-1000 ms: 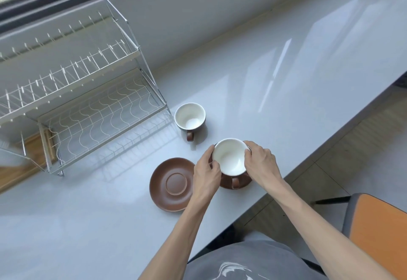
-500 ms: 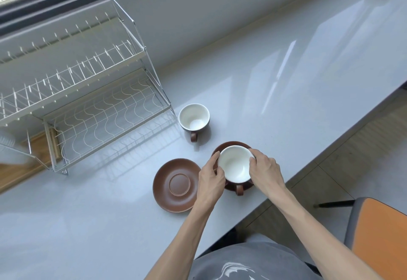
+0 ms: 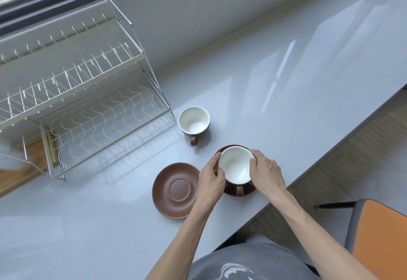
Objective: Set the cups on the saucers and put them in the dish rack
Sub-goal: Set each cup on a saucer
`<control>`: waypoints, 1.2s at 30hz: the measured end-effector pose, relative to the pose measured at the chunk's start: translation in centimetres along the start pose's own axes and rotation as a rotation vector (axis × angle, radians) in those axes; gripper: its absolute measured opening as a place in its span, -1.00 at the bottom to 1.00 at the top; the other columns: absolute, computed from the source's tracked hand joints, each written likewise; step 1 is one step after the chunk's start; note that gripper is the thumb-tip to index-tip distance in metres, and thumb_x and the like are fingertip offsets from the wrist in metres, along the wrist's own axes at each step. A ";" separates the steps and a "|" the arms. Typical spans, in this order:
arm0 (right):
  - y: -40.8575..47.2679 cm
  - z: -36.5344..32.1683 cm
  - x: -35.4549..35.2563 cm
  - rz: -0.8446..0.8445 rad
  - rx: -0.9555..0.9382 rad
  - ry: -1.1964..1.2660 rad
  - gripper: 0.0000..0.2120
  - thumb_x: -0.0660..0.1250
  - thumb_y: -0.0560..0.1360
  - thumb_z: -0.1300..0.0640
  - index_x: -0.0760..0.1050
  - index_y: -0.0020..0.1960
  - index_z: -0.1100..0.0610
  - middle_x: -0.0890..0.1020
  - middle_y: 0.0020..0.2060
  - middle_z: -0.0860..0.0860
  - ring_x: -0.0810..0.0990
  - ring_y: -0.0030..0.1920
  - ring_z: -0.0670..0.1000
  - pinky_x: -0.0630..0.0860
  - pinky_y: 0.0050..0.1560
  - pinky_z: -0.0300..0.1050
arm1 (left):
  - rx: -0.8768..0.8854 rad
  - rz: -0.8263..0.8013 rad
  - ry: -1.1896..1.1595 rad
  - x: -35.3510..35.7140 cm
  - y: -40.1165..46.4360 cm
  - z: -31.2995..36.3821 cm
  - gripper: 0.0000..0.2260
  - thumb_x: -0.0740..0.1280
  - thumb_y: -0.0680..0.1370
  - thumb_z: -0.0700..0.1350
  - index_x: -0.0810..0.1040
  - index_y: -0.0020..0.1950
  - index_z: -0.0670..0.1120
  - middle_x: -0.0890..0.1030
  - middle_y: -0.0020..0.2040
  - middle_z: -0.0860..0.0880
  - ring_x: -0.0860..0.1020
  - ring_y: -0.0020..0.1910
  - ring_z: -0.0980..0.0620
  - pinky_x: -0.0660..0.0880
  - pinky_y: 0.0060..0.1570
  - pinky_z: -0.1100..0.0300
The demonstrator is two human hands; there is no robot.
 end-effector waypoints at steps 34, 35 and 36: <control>8.4 -11.3 2.1 0.087 -0.426 -0.274 -0.58 0.24 0.58 0.10 0.36 0.42 0.10 0.40 0.42 0.16 0.46 0.33 0.19 0.45 0.22 0.10 | 0.360 0.308 0.660 -10.0 10.1 4.0 -0.54 0.25 0.61 -0.03 0.37 0.53 0.06 0.32 0.58 -0.05 0.32 0.53 -0.07 0.48 0.29 -0.05; 8.9 -11.6 2.3 0.076 -0.410 -0.268 -0.57 0.20 0.59 0.07 0.33 0.44 0.08 0.37 0.43 0.13 0.46 0.32 0.17 0.46 0.21 0.08 | 0.333 0.300 0.613 -10.0 10.6 3.9 -0.53 0.24 0.61 -0.02 0.35 0.54 0.06 0.32 0.58 -0.03 0.34 0.52 -0.06 0.47 0.29 -0.02; 9.3 -11.9 2.5 0.066 -0.395 -0.262 -0.56 0.18 0.60 0.04 0.30 0.46 0.05 0.36 0.44 0.09 0.47 0.31 0.14 0.47 0.18 0.07 | 0.320 0.293 0.571 -9.9 11.0 4.0 -0.52 0.24 0.62 -0.03 0.33 0.55 0.04 0.32 0.57 -0.03 0.38 0.49 -0.05 0.45 0.30 0.00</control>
Point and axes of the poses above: each hand's wrist, its own y-axis towards the middle knuckle, its own x-axis out of the palm, z = x × y, the point moved 1 cm from there along y, towards the middle knuckle
